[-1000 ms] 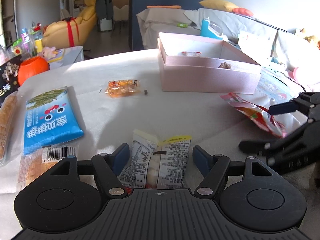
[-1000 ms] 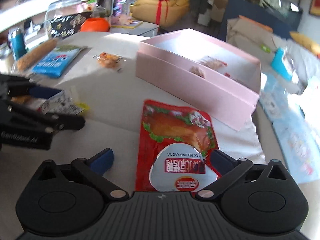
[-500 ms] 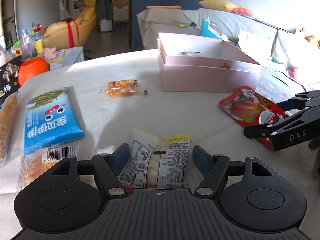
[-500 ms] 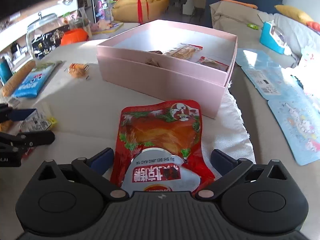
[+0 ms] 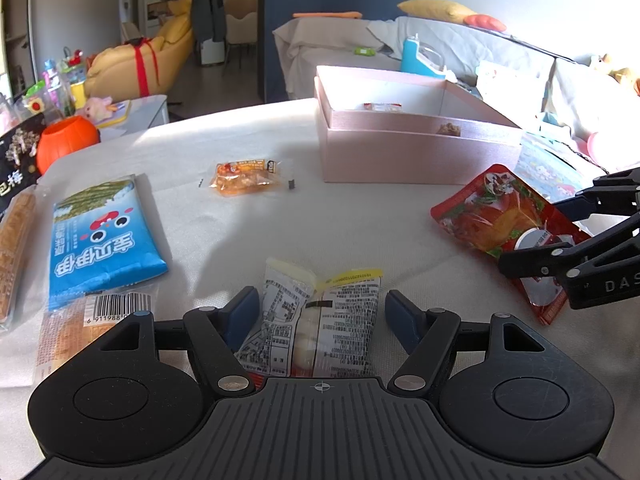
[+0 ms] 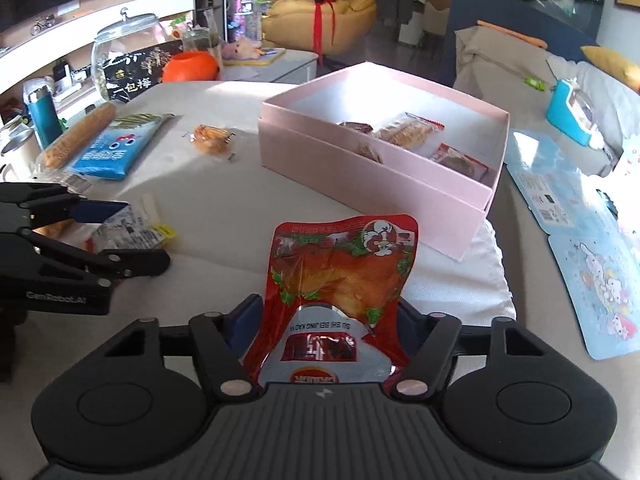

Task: Organize snacks
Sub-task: 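Lift the white packet with the left tool while the right tool lifts the red packet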

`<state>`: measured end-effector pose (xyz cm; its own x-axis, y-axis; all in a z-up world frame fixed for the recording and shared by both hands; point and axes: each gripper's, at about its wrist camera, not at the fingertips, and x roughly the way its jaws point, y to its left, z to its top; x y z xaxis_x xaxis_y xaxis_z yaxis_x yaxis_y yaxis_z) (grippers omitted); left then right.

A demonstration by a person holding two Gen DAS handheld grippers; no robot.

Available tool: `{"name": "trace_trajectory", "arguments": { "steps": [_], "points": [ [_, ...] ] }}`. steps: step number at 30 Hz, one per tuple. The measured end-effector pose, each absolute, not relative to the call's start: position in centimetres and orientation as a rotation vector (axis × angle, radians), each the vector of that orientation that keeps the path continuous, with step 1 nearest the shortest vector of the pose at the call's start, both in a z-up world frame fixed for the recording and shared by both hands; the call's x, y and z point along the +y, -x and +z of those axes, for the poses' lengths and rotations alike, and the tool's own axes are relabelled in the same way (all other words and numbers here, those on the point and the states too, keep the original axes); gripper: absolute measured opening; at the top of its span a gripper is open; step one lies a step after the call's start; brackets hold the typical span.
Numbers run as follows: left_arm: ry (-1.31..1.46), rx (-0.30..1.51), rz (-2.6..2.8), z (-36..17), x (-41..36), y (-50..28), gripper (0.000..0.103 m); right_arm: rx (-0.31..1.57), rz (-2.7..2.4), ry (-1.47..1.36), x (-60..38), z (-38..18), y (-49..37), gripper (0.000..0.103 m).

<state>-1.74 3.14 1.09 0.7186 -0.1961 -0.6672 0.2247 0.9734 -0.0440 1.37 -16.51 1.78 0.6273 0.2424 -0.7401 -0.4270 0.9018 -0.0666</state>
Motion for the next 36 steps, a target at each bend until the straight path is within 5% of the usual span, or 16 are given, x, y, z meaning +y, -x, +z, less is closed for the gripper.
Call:
{"name": "trace_trajectory", "arguments": {
  "steps": [7,15,24,25,31,36],
  "points": [
    [-0.043,0.731,-0.232,1.1,3.1,1.8,0.075,0.811,0.337,0.33,-15.9,0.7,-1.4,0.087],
    [-0.047,0.731,-0.231,1.1,3.2,1.7,0.075,0.861,0.433,0.19,-16.8,0.0,-2.6,0.091],
    [-0.015,0.753,-0.241,1.3,3.7,1.4,0.074,0.78,0.428,0.307,-15.6,2.5,-1.1,0.057],
    [0.004,0.764,-0.244,1.5,3.9,1.3,0.074,0.776,0.416,0.307,-15.7,2.8,-1.3,0.043],
    [0.067,0.822,-0.253,2.1,4.8,0.7,0.068,0.776,0.433,0.266,-15.8,4.1,-1.4,0.035],
    [0.056,0.818,-0.248,2.0,4.5,0.8,0.068,0.765,0.54,0.186,-15.4,5.4,-1.0,0.041]
  ]
}}
